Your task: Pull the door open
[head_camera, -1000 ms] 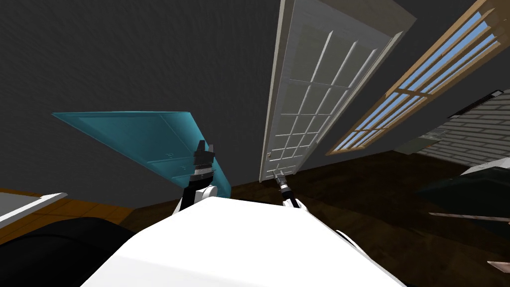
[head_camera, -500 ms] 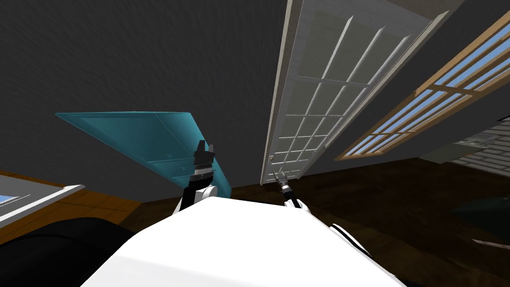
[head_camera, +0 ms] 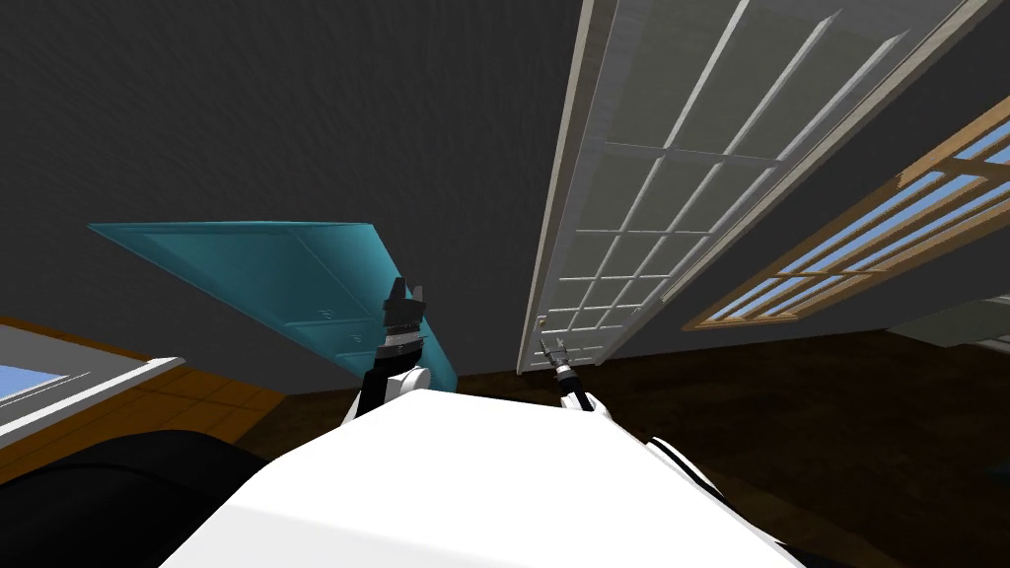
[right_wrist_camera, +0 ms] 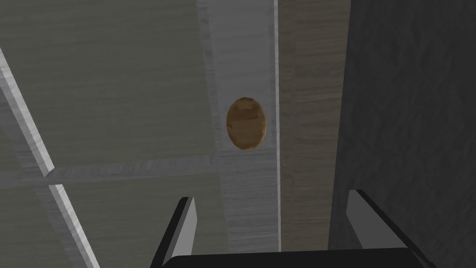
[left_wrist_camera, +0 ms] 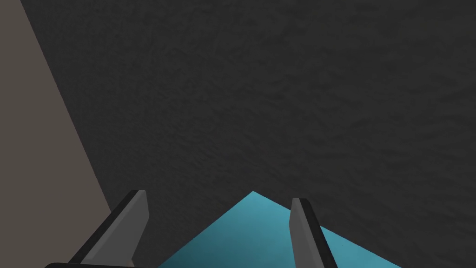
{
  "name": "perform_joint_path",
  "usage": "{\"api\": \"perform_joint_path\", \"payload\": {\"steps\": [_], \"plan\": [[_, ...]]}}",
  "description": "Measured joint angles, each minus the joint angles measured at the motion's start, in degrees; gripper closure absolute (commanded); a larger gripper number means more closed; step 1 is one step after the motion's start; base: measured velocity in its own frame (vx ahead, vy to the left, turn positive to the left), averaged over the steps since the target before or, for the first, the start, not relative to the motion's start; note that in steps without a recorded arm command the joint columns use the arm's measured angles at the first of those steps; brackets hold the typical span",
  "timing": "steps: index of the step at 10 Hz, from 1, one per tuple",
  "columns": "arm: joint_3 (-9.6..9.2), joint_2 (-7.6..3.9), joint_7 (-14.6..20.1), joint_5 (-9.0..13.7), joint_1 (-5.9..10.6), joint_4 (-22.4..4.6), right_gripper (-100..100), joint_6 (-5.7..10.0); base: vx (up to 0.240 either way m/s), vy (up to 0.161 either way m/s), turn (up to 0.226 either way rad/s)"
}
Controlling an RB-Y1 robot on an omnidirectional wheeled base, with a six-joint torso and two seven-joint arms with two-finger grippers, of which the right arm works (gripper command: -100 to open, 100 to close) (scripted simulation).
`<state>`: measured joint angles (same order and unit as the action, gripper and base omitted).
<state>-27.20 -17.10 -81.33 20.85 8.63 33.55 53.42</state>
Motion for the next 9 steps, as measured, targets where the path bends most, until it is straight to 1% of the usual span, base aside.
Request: {"api": "perform_joint_path", "payload": {"steps": [3,4,5,6,7,9], "plan": [[0.42,1.50,-1.2,0.2,0.84,-0.9,-100,-0.52,0.206,-0.009,-0.014],[0.59,1.61,-1.7,0.2,0.49,0.2,-100,-1.18,0.199,0.011,-0.033],[0.64,2.08,-1.9,0.2,1.02,-0.8,-100,-1.09,0.177,0.041,-0.094],[0.48,2.41,-2.0,0.1,0.69,-1.0,-100,-0.91,0.046,0.023,-0.050],[0.42,2.39,-2.1,0.1,0.43,-1.1,100,-0.90,-0.034,-0.001,0.037],[0.46,2.40,-2.0,0.1,0.60,-1.0,100,-0.87,-0.015,-0.009,0.007]]}}
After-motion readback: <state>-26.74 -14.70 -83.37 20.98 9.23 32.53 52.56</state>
